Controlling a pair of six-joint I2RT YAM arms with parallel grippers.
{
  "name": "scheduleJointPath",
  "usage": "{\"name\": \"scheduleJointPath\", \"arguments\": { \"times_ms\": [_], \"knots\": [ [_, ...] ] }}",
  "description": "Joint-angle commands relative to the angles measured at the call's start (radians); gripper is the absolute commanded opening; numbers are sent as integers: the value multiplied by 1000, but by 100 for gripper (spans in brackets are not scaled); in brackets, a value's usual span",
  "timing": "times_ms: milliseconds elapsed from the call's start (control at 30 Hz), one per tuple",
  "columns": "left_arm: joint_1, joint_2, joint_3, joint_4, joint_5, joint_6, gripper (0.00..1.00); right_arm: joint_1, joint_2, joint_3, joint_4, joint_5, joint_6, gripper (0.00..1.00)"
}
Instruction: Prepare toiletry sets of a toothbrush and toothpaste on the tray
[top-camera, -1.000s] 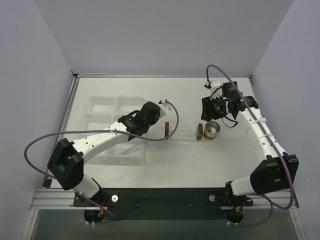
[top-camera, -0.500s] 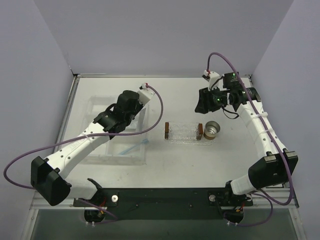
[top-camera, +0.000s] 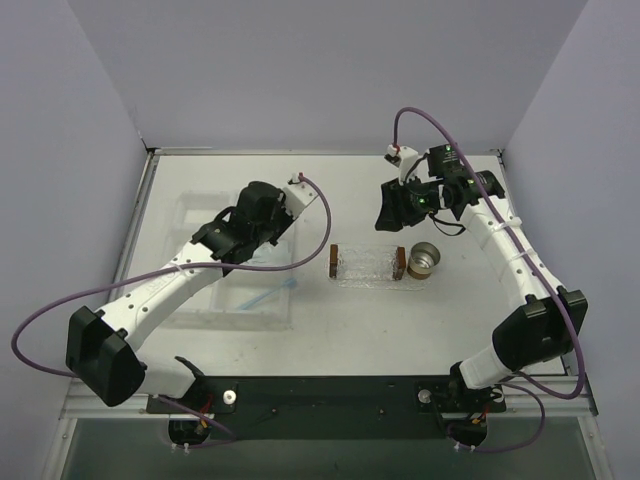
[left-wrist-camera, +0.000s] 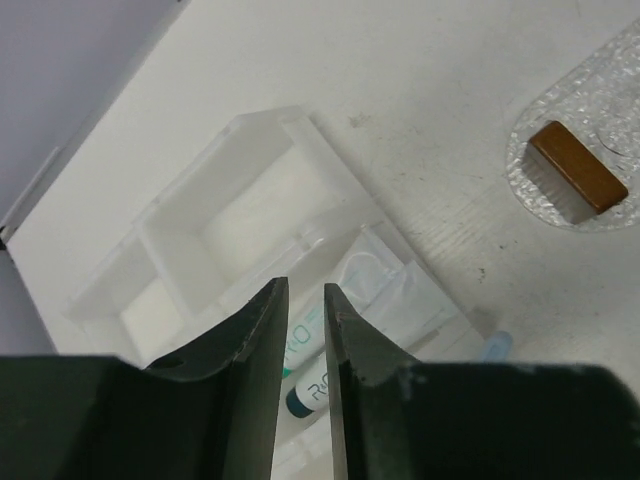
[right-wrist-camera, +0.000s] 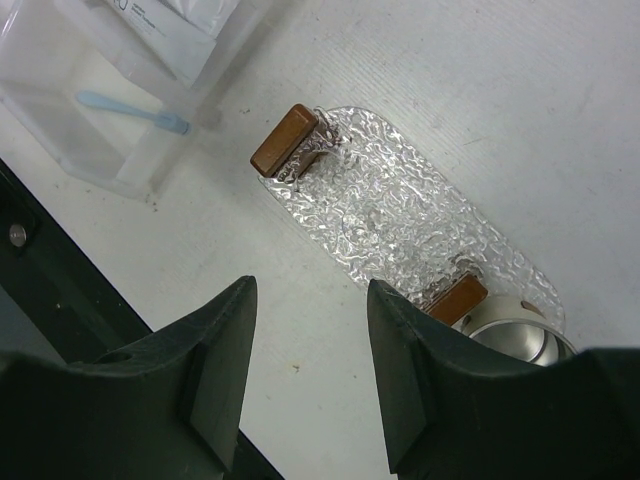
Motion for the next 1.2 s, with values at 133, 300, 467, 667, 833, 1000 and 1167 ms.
{"name": "scheduleJointPath", "arguments": {
  "times_ms": [133,300,467,667,833,1000,1167],
  "knots": [
    [-1,58,-33,-12,186,7,39,-2,-9,-18,-12,19,-29,44],
    [-51,110,-45,-20,98,-21,54,-4,6,-37,-11,33,-37,44],
    [-105,184,-76,-15,18,-50,68,-1,20,-44,-8,41,-40,44],
    [-128,258,-97,34,-86,-79,70,-4,23,-51,-6,45,-39,44],
    [-127,291,-100,49,-142,-95,70,-4,28,-57,-5,45,-37,44],
    [-130,310,-110,57,-143,-96,70,-4,32,-58,-3,45,-34,44],
    [-128,313,-120,63,-139,-98,70,-5,34,-57,-3,48,-34,44]
  ]
}}
